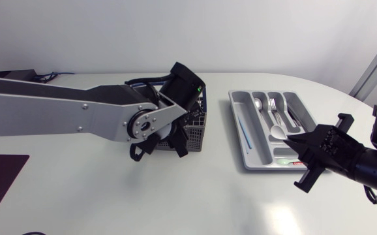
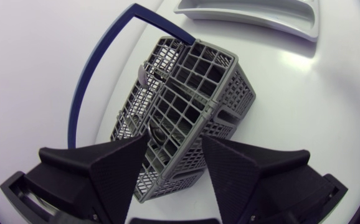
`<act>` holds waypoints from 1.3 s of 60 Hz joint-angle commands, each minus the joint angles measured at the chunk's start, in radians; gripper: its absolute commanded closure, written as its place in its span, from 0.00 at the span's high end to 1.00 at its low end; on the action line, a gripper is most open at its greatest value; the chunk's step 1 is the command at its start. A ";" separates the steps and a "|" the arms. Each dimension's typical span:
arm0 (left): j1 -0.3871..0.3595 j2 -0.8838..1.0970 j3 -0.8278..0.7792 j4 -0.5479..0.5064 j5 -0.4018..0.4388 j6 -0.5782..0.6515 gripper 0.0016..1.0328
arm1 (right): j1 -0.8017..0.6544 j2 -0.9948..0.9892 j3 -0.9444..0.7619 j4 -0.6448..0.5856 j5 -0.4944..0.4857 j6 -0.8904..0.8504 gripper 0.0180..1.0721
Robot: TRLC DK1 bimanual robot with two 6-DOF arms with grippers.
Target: Unload the cutlery basket into the drawer organizer.
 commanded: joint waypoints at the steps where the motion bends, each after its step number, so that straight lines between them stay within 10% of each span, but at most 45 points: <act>1: -0.008 0.031 0.037 0.004 -0.022 0.009 0.57 | -0.023 0.020 0.042 -0.027 -0.026 -0.052 0.06; 34: 0.014 0.108 0.113 -0.033 -0.054 -0.017 0.44 | -0.133 0.086 0.102 -0.069 -0.106 -0.136 0.06; 78: 0.034 0.104 0.124 -0.058 -0.073 -0.040 0.53 | -0.158 0.106 0.106 -0.072 -0.118 -0.170 0.06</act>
